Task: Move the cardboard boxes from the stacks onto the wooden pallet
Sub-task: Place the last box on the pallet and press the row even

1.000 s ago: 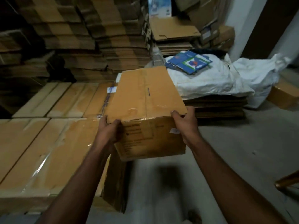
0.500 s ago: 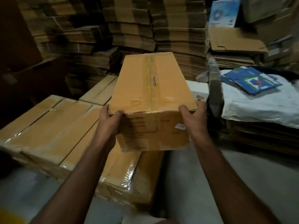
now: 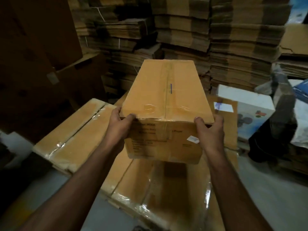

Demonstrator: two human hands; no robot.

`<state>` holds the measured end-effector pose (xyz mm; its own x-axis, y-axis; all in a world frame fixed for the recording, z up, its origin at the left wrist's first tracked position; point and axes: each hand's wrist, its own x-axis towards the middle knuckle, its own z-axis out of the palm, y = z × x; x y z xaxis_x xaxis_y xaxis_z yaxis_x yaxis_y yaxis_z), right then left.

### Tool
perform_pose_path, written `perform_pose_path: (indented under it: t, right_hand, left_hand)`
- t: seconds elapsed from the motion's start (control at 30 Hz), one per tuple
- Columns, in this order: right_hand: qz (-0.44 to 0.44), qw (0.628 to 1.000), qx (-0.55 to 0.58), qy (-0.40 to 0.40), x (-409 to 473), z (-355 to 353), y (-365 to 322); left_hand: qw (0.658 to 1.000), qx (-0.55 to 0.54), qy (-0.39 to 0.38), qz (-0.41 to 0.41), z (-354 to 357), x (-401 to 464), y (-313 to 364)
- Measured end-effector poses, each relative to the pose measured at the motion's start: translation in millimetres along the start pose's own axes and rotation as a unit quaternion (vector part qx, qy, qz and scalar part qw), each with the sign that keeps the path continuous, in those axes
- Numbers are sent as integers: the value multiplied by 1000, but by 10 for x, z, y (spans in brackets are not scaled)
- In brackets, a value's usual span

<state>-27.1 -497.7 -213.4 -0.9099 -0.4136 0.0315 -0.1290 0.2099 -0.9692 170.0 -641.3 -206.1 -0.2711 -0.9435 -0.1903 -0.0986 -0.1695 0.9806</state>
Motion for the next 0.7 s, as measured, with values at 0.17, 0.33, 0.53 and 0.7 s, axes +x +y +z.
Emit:
perform_pose_path:
  t: [0.17,0.33,0.53,0.7]
  right_hand:
    - [9,1000,-8,-16,-32,908,-305]
    - [13,1000,-7,-3,-176,1881,-565]
    - [46,998,3,41,-491,3116,-721]
    - [86,993,-4,78,-811,4000,-917]
  left_hand:
    - [1000,5,17,-14,-638,611,170]
    - [999,18,-4,-31,-1372,1390,222]
    - [997,15,-69,-38,-2353,2333,258]
    - [993,26,-112,-31,-3070,3006,419]
